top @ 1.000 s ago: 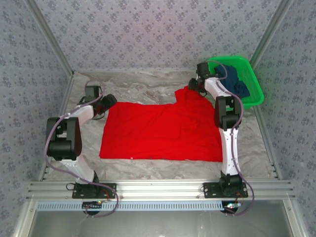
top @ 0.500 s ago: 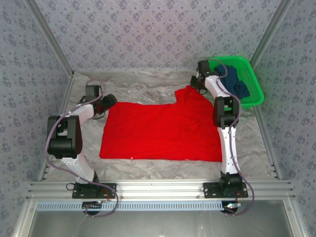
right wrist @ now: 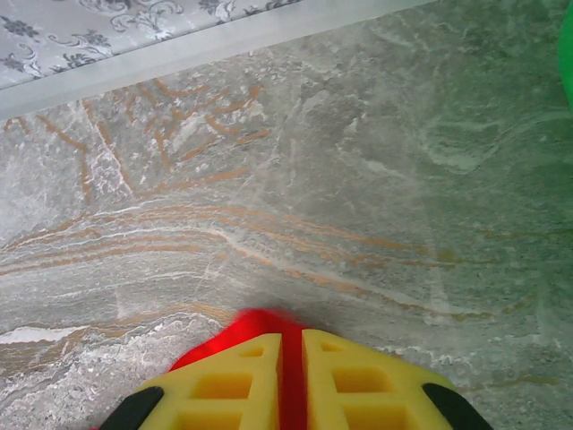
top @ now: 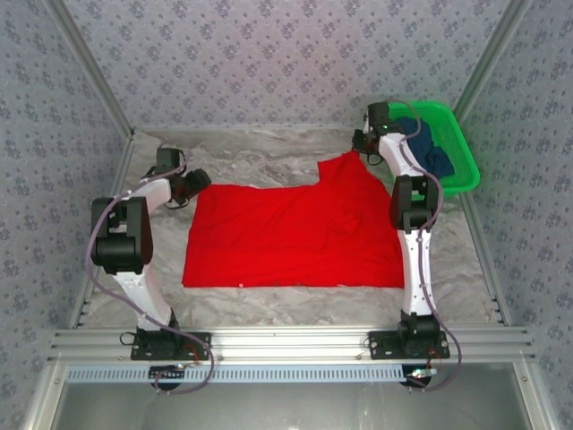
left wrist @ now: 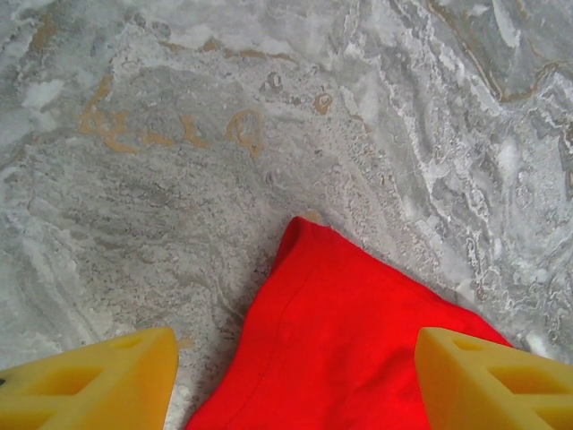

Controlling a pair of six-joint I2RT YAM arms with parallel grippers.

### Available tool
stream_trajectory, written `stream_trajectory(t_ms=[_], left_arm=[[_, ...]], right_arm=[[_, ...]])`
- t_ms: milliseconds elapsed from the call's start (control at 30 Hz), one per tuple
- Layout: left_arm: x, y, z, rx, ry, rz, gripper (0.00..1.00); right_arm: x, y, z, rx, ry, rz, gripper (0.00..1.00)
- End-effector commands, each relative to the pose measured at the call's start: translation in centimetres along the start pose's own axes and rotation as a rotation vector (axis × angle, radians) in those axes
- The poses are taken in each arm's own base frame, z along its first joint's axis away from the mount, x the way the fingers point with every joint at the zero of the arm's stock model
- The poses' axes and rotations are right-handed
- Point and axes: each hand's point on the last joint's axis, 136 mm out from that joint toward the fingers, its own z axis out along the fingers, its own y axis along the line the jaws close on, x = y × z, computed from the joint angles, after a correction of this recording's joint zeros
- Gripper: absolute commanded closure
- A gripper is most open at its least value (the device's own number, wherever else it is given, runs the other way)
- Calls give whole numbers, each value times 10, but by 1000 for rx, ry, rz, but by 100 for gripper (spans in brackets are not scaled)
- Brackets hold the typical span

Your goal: Fold the inside-out t-shirt

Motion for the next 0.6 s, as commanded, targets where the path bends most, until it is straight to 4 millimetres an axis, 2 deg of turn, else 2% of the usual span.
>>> stream_trajectory(t_ms=[0, 133, 333, 567], left_arm=[[-2, -1, 2, -5, 21, 24, 30], [0, 1, 3, -13, 31, 33, 30], [1, 1, 3, -9, 36, 38, 30], [2, 1, 1, -7, 34, 42, 30]], right_arm=[[-5, -14, 0, 37, -9, 1, 82], [-5, -13, 3, 43, -17, -9, 80], [5, -2, 12, 15, 13, -12, 63], [21, -2, 27, 27, 69, 15, 63]])
